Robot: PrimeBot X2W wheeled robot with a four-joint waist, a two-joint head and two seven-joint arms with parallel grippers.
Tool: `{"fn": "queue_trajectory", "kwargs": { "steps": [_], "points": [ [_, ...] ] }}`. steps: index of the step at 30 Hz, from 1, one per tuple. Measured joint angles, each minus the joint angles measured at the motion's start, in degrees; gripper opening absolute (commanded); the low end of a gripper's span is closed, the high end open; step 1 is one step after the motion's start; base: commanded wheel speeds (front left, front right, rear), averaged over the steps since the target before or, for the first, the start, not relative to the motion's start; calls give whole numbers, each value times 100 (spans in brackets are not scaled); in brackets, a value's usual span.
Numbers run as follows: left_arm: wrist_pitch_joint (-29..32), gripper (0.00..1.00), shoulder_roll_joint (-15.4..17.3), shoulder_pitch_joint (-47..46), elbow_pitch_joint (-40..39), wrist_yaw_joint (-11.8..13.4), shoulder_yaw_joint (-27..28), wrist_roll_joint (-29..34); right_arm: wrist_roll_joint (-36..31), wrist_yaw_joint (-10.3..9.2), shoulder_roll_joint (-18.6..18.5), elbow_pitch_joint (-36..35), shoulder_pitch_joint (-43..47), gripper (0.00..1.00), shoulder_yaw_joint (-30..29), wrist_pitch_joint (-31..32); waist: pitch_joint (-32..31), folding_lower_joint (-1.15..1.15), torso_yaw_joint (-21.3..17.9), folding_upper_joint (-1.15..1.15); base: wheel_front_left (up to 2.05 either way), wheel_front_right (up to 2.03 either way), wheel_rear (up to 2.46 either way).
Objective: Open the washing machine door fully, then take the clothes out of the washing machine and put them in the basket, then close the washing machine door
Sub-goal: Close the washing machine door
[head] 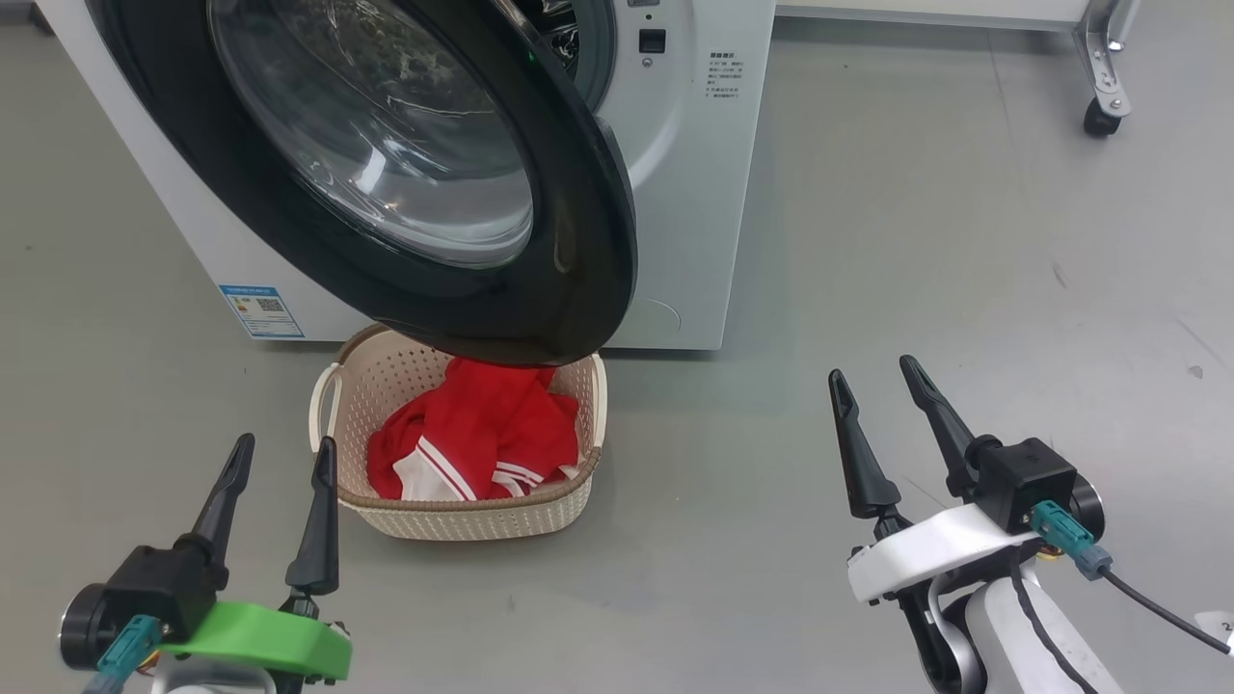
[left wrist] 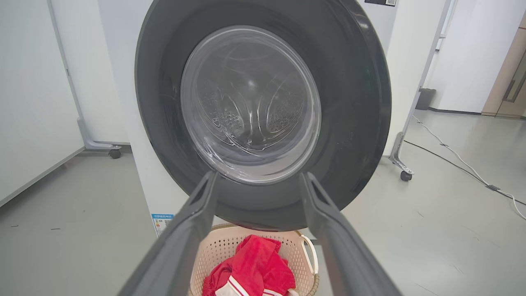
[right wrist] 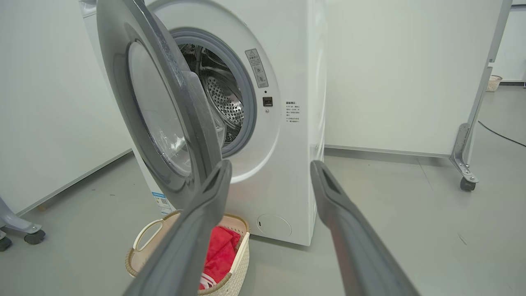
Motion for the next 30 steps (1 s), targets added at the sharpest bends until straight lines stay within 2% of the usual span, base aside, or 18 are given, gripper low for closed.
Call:
{"fn": "queue_trajectory", "kwargs": {
  "steps": [1, 2, 3, 4, 5, 10, 14, 25, 30],
  "points": [
    [0, 100, -8, 0, 0, -1, 3, 0, -2, 0, 0, -3, 0, 100, -1, 0, 7, 0, 1, 0, 0, 0, 0],
    [0, 100, -13, 0, -2, -10, 4, 2, -10, -1, 0, -13, 0, 76, -2, 0, 16, 0, 2, 0, 0, 0, 0],
    [-1, 100, -16, 1, -11, -16, 4, 10, -11, -1, 0, -31, 0, 37, -2, 0, 31, 0, 4, 0, 0, 0, 0],
    [-1, 100, -20, 1, -18, -18, 5, 12, -13, -1, 1, -52, -1, 6, -4, 0, 51, 0, 6, 0, 0, 0, 0],
    [-1, 100, -25, 1, -20, -19, 5, 25, -13, -1, 1, -52, -1, 0, -3, 0, 73, 0, 9, 0, 0, 0, 0],
    [-1, 100, -66, -1, -68, -69, 8, 53, -71, 26, 1, -165, -11, 0, 43, 0, 214, 0, 38, 0, 0, 0, 0],
    [-1, 100, -96, -10, -133, -100, -19, 70, -225, 155, -30, -289, -112, 0, 180, 0, 367, 0, 79, 0, 0, 0, 0],
    [-1, 100, -358, -326, -205, -227, -246, 99, -723, 447, -287, -478, -898, 0, 810, 96, 972, 0, 338, 0, 0, 0, 0],
    [-1, 100, -436, -558, -227, -275, -372, 100, -878, 512, -411, -536, -1378, 0, 1080, 264, 1301, 0, 518, 0, 0, 0, 0]
  ]
}}
